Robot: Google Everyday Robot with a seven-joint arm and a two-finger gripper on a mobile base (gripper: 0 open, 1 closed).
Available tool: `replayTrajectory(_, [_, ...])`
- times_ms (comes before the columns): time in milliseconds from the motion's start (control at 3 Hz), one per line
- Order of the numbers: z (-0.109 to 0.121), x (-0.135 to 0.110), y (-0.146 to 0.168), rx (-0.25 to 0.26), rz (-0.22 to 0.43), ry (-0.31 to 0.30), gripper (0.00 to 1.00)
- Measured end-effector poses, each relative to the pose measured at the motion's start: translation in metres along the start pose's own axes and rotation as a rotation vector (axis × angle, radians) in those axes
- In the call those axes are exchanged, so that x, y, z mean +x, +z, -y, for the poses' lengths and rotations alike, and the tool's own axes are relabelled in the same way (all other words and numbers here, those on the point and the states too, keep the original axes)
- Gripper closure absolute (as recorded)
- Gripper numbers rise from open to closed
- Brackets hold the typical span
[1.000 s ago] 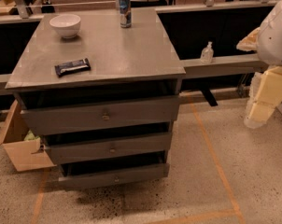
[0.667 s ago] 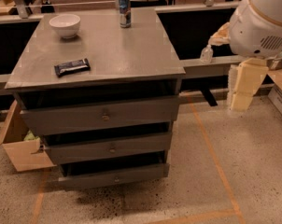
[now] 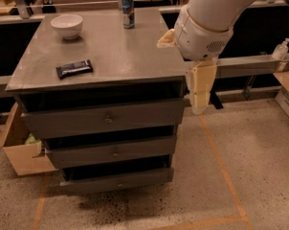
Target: Pick rxbar blueberry
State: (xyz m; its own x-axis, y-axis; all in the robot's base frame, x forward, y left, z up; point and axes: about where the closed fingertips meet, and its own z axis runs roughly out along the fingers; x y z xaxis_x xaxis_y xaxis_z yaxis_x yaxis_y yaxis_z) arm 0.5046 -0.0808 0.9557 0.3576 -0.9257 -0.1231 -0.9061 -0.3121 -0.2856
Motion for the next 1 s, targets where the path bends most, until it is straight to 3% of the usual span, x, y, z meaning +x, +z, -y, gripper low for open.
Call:
replayTrajectory(333, [0.025,-0.035,0.026,0.003,0.015,-0.149,0.00])
replayTrajectory(667, [0.065,-0.061,0.053,-0.004,0.023,-0.232,0.00])
replayTrajectory(1000, [0.065,-0.063,0.053,-0.003,0.024,-0.235,0.00])
